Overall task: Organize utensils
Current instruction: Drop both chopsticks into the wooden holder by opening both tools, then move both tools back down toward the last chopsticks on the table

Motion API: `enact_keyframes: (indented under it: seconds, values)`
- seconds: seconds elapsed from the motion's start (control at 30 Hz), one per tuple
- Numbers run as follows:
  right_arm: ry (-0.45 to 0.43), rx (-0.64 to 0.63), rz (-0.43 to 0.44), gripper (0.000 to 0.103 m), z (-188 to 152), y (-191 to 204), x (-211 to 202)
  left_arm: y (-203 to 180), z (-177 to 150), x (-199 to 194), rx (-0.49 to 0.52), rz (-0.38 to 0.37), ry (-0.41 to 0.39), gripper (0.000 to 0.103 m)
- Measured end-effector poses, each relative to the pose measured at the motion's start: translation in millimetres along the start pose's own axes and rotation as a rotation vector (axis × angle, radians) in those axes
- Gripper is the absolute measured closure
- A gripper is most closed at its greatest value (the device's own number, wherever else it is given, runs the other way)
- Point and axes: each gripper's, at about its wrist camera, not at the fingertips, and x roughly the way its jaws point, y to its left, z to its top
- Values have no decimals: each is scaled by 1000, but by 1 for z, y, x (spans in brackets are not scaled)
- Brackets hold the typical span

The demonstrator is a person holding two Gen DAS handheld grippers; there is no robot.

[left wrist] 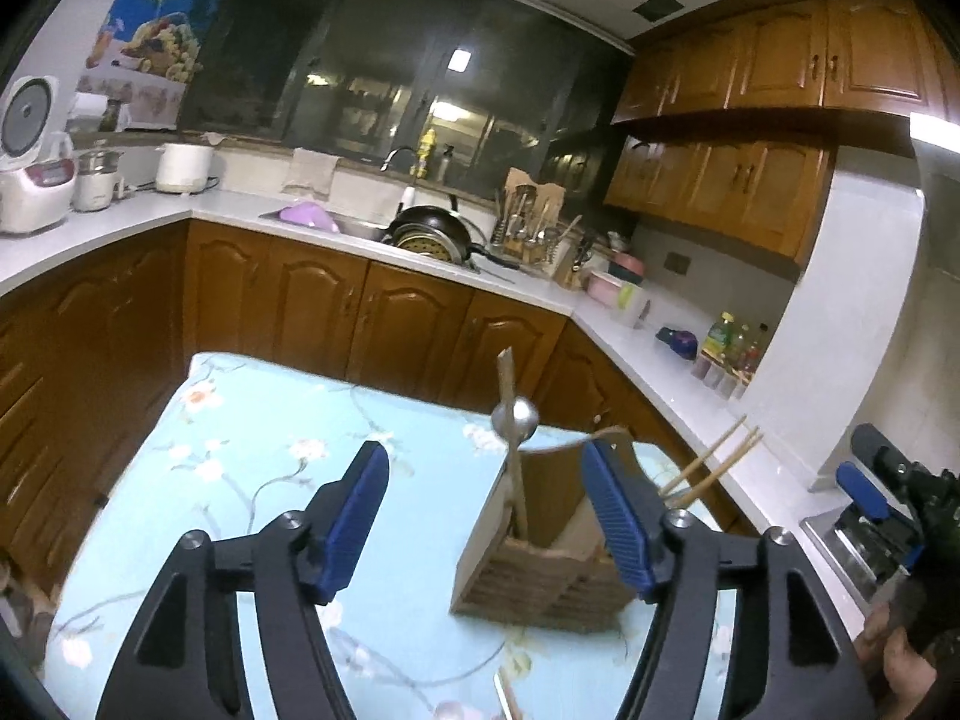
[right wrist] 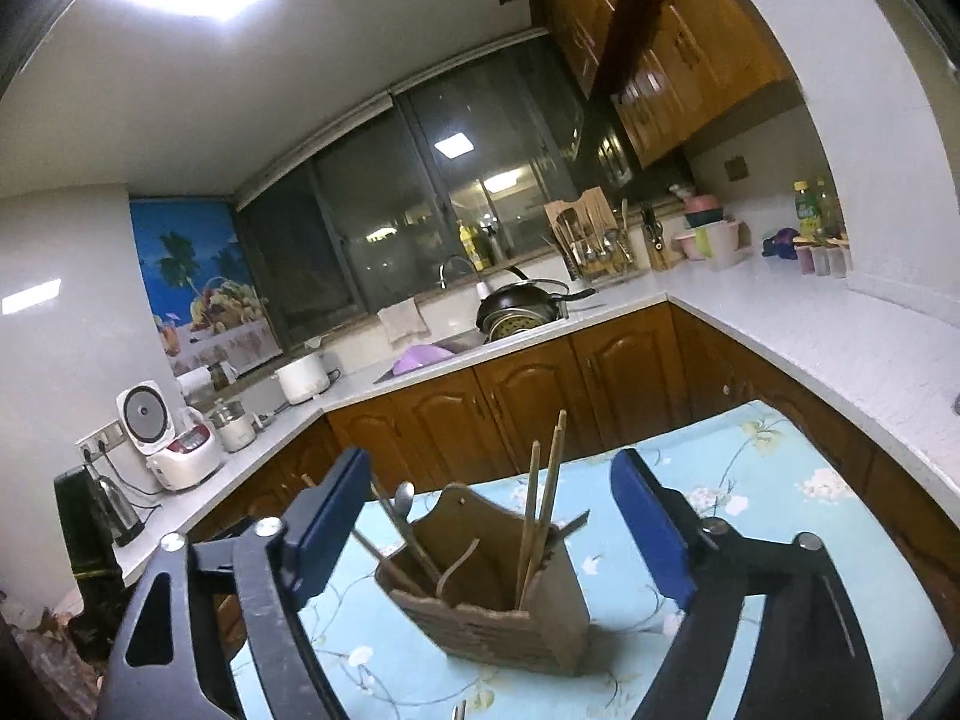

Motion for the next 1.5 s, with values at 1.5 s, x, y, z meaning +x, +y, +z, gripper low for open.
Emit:
enact_keyframes:
  seconds: [1.5]
  values:
    - [449, 5, -162, 33, -161, -39, -56, -21, -69, -90, -23, 43, 385, 32]
